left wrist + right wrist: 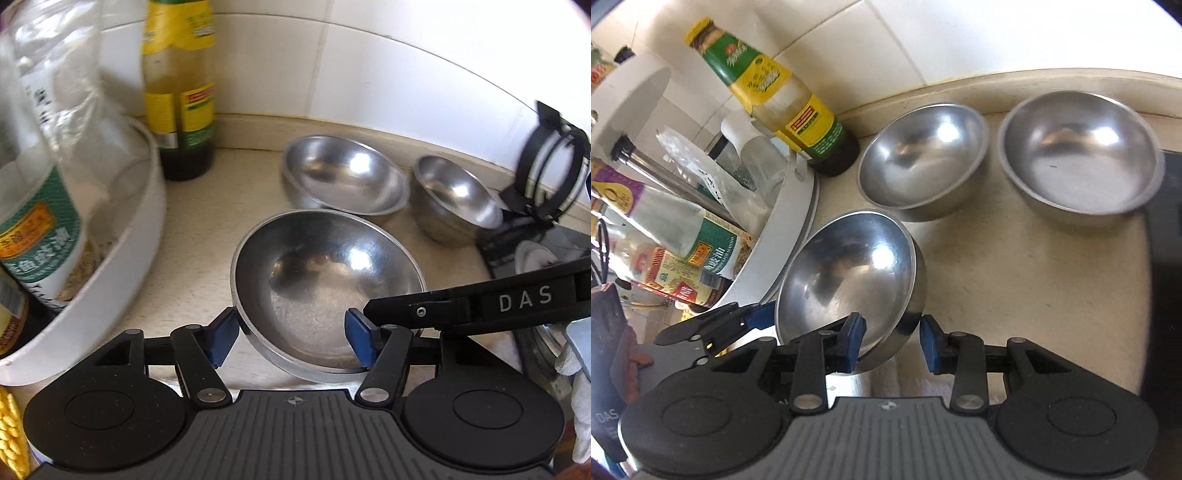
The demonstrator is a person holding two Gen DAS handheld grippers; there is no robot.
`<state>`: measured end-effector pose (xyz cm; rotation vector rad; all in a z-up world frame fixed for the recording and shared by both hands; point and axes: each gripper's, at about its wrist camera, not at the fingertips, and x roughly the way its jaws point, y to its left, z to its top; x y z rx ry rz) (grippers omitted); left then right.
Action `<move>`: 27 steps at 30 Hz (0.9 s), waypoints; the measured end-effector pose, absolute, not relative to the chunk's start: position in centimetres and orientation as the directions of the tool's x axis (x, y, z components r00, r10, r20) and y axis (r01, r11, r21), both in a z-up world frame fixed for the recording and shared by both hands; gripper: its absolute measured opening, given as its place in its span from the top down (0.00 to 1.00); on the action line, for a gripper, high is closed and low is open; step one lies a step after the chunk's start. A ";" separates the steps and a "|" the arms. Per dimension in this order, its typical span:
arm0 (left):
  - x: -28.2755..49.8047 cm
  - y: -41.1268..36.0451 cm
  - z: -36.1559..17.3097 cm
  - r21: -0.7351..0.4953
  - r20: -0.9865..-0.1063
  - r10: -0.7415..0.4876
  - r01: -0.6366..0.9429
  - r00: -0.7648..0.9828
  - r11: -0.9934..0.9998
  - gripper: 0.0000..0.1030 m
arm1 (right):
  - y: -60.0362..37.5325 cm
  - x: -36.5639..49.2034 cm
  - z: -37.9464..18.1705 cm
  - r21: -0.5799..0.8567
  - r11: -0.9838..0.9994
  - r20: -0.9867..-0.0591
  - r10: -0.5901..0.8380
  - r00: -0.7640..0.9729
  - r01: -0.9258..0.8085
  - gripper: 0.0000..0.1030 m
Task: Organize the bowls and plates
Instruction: 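Grasp the rim of the nearest steel bowl with both grippers and lift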
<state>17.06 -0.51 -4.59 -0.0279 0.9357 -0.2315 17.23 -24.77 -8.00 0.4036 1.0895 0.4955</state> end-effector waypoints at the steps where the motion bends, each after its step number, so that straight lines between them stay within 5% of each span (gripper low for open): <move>1: 16.8 -0.9 -4.5 -0.123 -0.792 -0.218 0.200 0.570 0.972 0.31 | -25.2 16.8 -7.7 0.536 0.826 -0.736 0.559 0.381 -0.177 0.60; 13: 16.3 -5.5 -5.3 -0.135 -0.796 -0.297 0.325 0.528 0.936 0.31 | -30.1 14.7 -8.1 0.500 0.863 -0.778 0.483 0.402 -0.071 0.60; 27: 18.4 -2.6 -2.3 -0.109 -0.754 -0.223 0.217 0.618 0.970 0.24 | -31.6 18.9 -3.9 0.389 0.910 -0.756 0.403 0.516 -0.141 0.60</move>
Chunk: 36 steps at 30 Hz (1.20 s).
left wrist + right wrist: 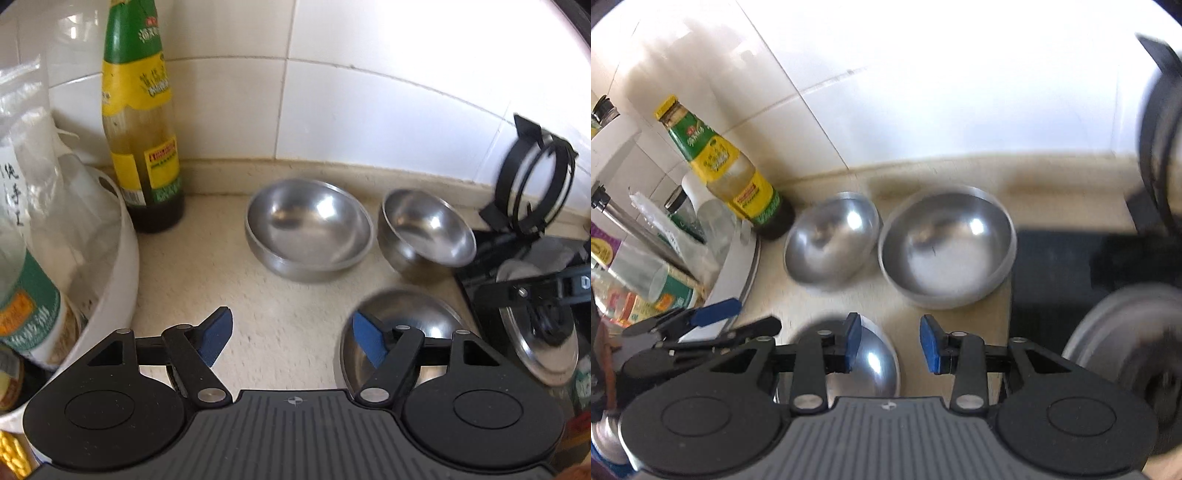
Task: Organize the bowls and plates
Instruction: 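Grasp the rim of the nearest steel bowl with both grippers and lift, then carry the steel bowl to the bowl by the bottle and lower it inside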
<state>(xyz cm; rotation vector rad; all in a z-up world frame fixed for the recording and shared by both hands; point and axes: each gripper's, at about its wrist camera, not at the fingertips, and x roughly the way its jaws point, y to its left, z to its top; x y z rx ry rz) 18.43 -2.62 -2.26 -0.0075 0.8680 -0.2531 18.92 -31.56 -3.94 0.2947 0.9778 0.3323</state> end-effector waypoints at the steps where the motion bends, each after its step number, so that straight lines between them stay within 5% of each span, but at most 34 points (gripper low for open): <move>1: 18.8 -2.6 -2.0 -0.104 -0.751 -0.216 0.210 0.624 0.972 0.22 | -31.3 19.7 -3.7 0.383 0.912 -0.755 0.400 0.520 -0.146 0.60; 19: 22.3 -2.3 -1.8 -0.053 -0.751 -0.139 0.151 0.645 0.987 0.17 | -27.4 24.4 -5.3 0.464 0.859 -0.747 0.511 0.424 -0.218 0.60; 36: 26.2 -2.3 -4.1 -0.006 -0.783 -0.078 0.117 0.617 0.993 0.17 | -26.6 27.3 -8.3 0.496 0.867 -0.779 0.471 0.413 -0.053 0.55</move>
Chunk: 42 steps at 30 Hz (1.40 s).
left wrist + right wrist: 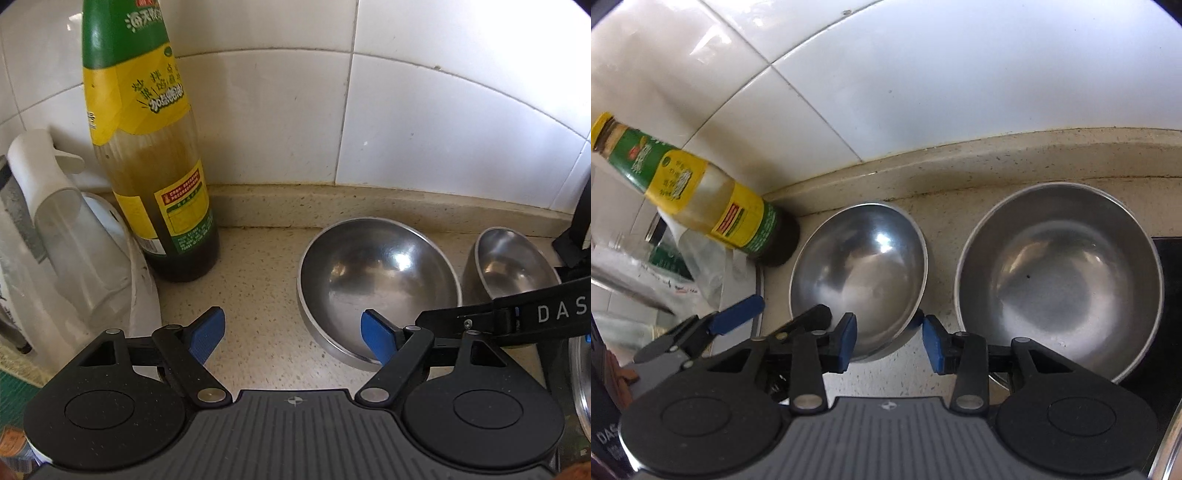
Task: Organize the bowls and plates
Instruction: 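Carry the steel bowl to the bowl by the bottle and lower it inside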
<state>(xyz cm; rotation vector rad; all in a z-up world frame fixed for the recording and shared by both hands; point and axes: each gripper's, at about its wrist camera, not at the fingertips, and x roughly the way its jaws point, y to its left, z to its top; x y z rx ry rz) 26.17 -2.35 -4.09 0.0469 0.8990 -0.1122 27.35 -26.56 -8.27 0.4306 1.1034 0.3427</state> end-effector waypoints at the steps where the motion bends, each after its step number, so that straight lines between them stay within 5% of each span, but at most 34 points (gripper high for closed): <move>1: 26.3 -2.4 -4.2 -0.011 -0.785 -0.084 0.121 0.614 0.993 0.17 | -26.3 27.5 -8.1 0.479 0.876 -0.785 0.455 0.420 -0.054 0.55; 4: 26.7 -2.9 -4.4 -0.009 -0.785 -0.092 0.137 0.612 0.991 0.20 | -25.9 28.4 -7.9 0.460 0.887 -0.792 0.434 0.430 -0.048 0.48; 23: 27.3 -3.5 -5.4 -0.028 -0.802 -0.126 0.173 0.585 0.984 0.20 | -22.8 32.1 -8.2 0.374 0.904 -0.832 0.425 0.357 -0.206 0.49; 31: 27.6 -3.1 -5.6 -0.031 -0.803 -0.127 0.172 0.583 0.985 0.30 | -23.8 31.7 -8.2 0.430 0.884 -0.818 0.467 0.336 -0.183 0.50; 42: 26.2 -3.4 -3.5 -0.017 -0.781 -0.120 0.171 0.613 0.985 0.28 | -24.3 30.9 -6.5 0.454 0.870 -0.791 0.492 0.363 -0.190 0.50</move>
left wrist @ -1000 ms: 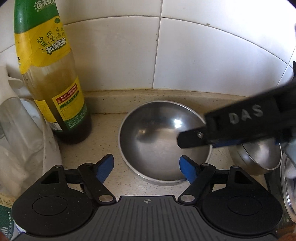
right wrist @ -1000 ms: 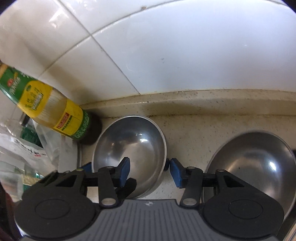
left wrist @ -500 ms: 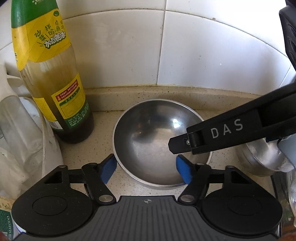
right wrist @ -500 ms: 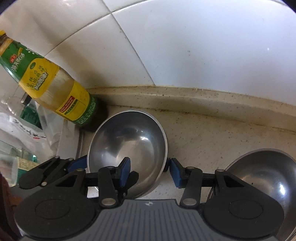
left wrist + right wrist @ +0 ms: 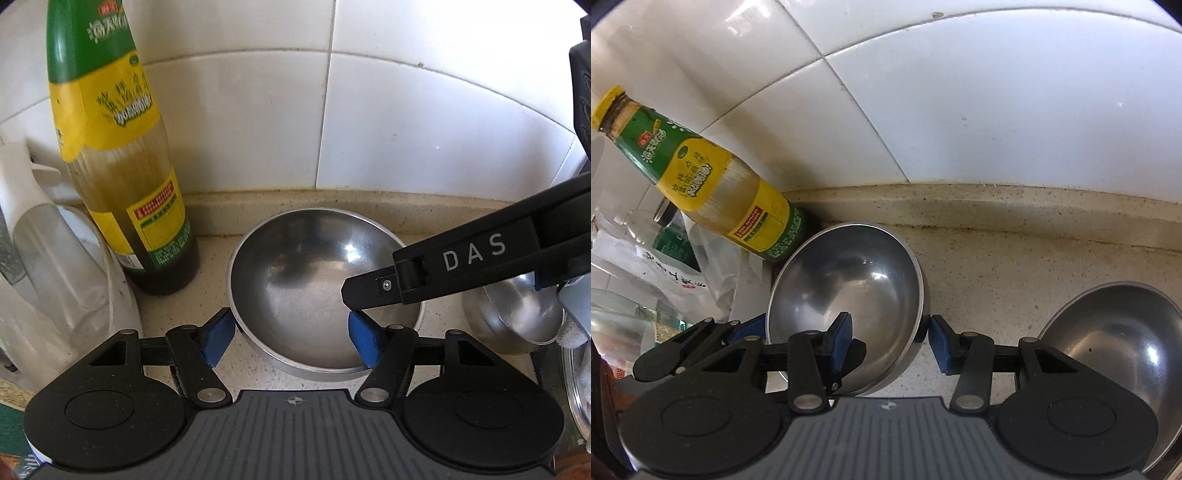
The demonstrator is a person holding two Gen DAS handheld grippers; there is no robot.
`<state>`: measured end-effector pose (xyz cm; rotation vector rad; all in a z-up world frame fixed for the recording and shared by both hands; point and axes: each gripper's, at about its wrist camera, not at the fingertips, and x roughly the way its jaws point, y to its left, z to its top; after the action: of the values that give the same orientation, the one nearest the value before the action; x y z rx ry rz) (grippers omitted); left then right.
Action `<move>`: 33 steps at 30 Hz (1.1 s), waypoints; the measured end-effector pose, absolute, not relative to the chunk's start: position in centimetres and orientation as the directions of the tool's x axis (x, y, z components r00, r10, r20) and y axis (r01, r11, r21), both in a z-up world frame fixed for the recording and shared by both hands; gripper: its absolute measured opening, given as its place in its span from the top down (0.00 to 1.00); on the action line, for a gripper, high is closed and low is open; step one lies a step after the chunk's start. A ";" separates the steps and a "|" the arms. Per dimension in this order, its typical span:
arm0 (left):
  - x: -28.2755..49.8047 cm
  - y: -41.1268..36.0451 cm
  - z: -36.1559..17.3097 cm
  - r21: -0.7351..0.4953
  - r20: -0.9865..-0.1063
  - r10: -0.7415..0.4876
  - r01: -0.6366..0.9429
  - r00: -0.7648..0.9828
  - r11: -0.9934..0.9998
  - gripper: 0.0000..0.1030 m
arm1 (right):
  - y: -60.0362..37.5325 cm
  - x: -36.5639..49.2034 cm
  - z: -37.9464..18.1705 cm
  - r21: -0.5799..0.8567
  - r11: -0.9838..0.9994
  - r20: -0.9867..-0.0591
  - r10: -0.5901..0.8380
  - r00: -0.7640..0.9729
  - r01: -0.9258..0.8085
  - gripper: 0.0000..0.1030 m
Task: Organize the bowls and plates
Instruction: 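Carry the steel bowl to the bowl by the bottle and lower it inside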
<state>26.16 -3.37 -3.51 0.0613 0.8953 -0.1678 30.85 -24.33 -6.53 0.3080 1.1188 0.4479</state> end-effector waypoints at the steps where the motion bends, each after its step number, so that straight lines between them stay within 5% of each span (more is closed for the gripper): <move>1: 26.1 -3.2 -3.5 -0.018 -0.780 -0.121 0.171 0.615 0.985 0.27 | -24.3 30.8 -6.5 0.453 0.871 -0.791 0.492 0.364 -0.192 0.50; 33: 20.1 -5.3 1.4 0.019 -0.713 -0.176 0.269 0.679 0.963 0.22 | -27.7 22.5 -0.5 0.460 0.872 -0.746 0.482 0.460 -0.168 0.50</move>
<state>20.11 -5.26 1.38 0.1258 0.7866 -0.2503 22.48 -27.72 -0.48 0.3444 1.0198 0.4098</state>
